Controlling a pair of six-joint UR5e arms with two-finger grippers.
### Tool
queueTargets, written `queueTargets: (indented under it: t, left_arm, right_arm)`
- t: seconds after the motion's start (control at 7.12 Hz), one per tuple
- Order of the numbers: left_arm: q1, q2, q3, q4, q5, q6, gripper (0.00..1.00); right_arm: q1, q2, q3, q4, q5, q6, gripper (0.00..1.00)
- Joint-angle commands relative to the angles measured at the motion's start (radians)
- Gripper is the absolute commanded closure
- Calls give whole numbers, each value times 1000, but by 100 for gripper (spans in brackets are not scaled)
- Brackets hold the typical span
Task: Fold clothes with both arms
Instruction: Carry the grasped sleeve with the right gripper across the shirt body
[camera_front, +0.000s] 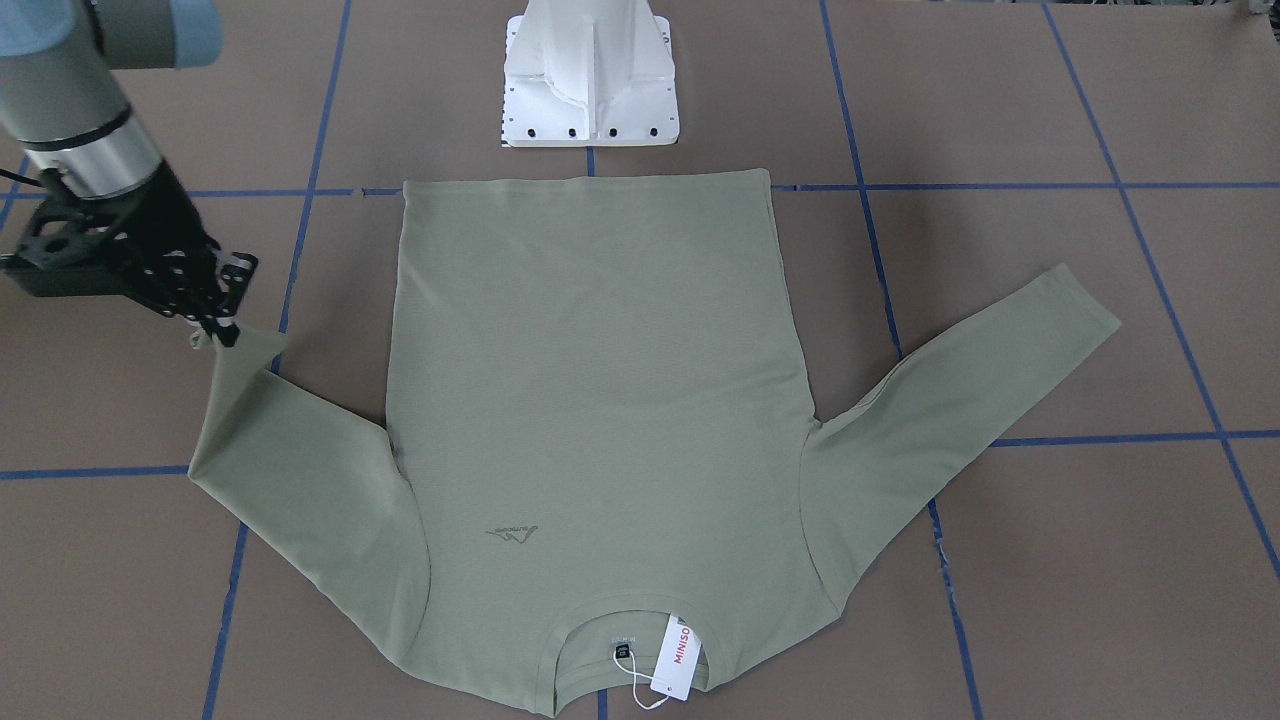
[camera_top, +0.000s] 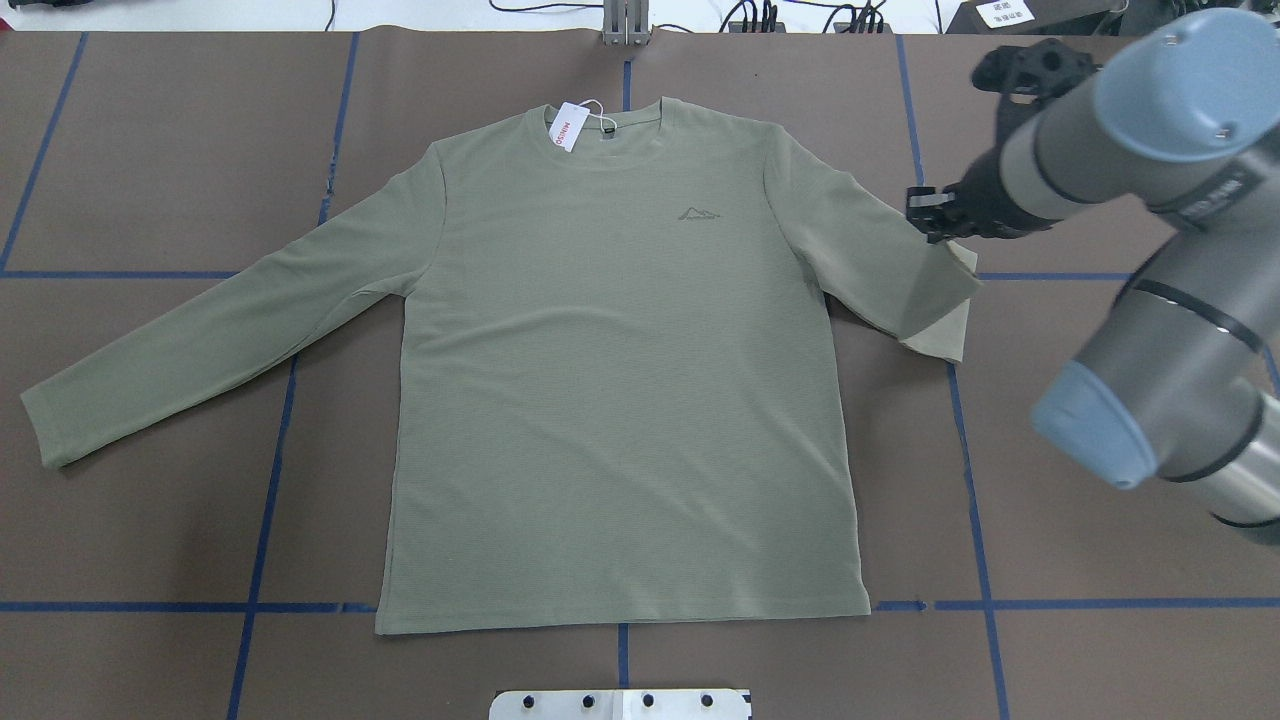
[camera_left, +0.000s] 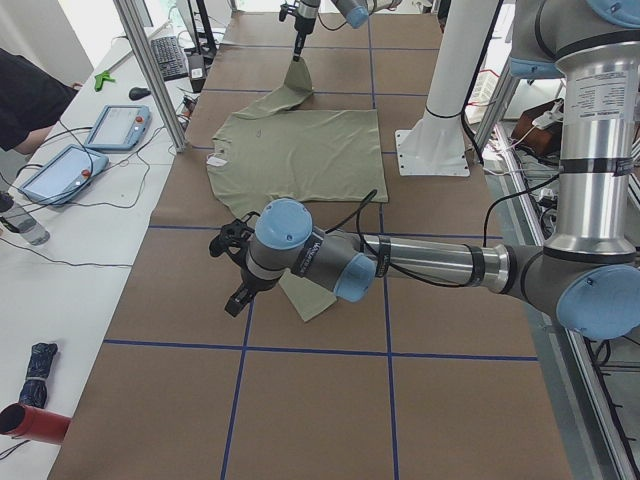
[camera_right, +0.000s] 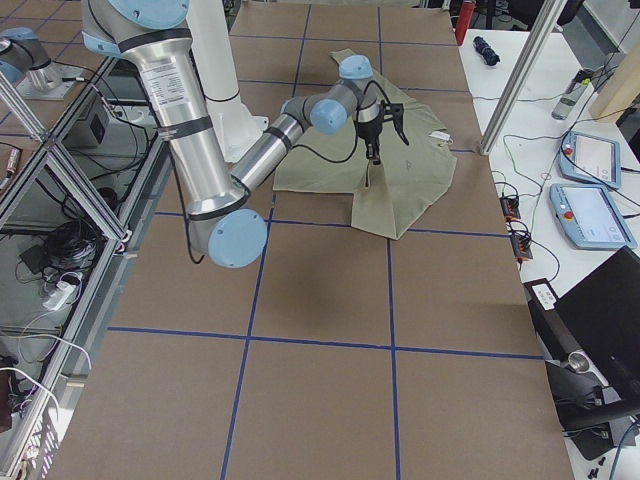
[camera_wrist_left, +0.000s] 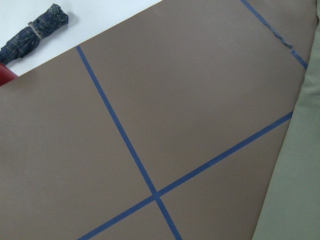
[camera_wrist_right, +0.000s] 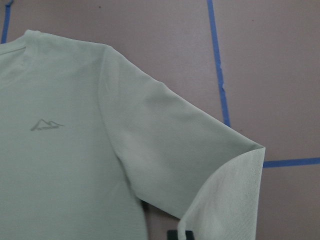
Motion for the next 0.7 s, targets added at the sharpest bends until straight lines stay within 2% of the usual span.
queueTargets:
  t: [0.0, 0.14, 0.28, 0.42, 0.56]
  left_arm:
    - [0, 2, 2, 0, 0, 0, 0]
    - [0, 2, 2, 0, 0, 0, 0]
    - [0, 2, 4, 0, -2, 0, 0]
    - [0, 2, 4, 0, 0, 0, 0]
    - [0, 0, 5, 0, 0, 0, 0]
  right_arm:
    - [-123, 304, -142, -138, -160, 206, 100]
    - [-176, 461, -293, -132, -260, 268, 100]
    - [-229, 613, -476, -94, -307, 343, 100]
    - [-275, 709, -635, 6, -356, 339, 100]
    - [-334, 755, -765, 114, -463, 342, 100]
